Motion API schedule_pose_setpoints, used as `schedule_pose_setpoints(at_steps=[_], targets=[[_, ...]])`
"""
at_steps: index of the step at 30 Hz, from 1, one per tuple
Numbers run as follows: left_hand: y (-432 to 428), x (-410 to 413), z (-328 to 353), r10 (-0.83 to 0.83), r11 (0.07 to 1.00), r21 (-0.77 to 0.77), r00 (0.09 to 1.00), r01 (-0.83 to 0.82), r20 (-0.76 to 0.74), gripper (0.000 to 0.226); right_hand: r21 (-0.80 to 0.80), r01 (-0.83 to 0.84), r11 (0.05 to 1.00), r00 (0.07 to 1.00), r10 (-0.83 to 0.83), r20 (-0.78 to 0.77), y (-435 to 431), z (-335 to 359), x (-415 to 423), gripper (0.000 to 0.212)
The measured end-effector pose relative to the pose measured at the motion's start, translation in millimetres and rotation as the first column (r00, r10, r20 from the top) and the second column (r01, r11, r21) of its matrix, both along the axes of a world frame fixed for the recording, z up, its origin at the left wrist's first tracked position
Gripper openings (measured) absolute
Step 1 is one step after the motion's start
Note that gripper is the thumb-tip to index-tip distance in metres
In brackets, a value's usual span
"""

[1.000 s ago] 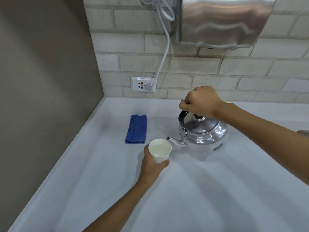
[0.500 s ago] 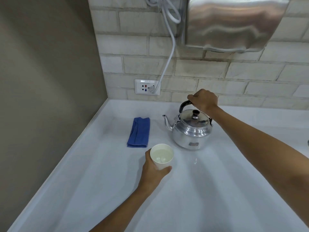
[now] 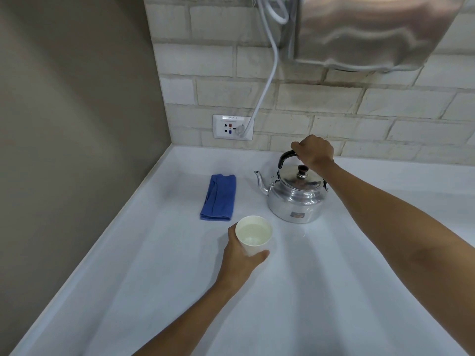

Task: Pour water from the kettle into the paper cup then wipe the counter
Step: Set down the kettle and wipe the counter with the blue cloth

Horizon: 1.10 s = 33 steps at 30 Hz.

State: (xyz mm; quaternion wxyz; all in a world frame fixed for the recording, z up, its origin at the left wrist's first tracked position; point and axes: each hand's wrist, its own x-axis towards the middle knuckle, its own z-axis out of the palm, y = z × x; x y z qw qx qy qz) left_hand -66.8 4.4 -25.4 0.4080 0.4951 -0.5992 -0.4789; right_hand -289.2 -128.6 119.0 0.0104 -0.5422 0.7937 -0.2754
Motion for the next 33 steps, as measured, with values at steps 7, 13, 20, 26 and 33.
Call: schedule_pose_setpoints(at_steps=[7, 13, 20, 26, 33], targets=[[1, 26, 6, -0.176, 0.983, -0.048, 0.982, 0.180, 0.065, 0.092, -0.145, -0.057, 0.988, 0.996, 0.047, -0.072, 21, -3, 5, 0.037], [-40, 86, 25, -0.061, 0.975, -0.196, 0.976, 0.103, 0.211, 0.086, -0.297, 0.112, 0.948, 0.985, -0.066, 0.160, 122, -83, 25, 0.053], [-134, 36, 33, 0.050, 0.938, -0.328, 0.897, 0.108, 0.439, 0.057, 0.282, 0.026, 0.959, 0.995, 0.002, -0.100, 182, -172, 45, 0.060], [-184, 10, -1, 0.012, 0.959, -0.167, 0.552, 0.231, 0.833, 0.055, 0.331, 0.059, 0.942, 0.982, 0.005, -0.187, 180, -175, 49, 0.064], [-175, -5, -18, 0.048, 0.930, -0.207, 0.461, 0.303, 0.886, 0.051, 0.325, 0.068, 0.943, 0.983, -0.007, -0.185, 174, -180, 48, 0.062]])
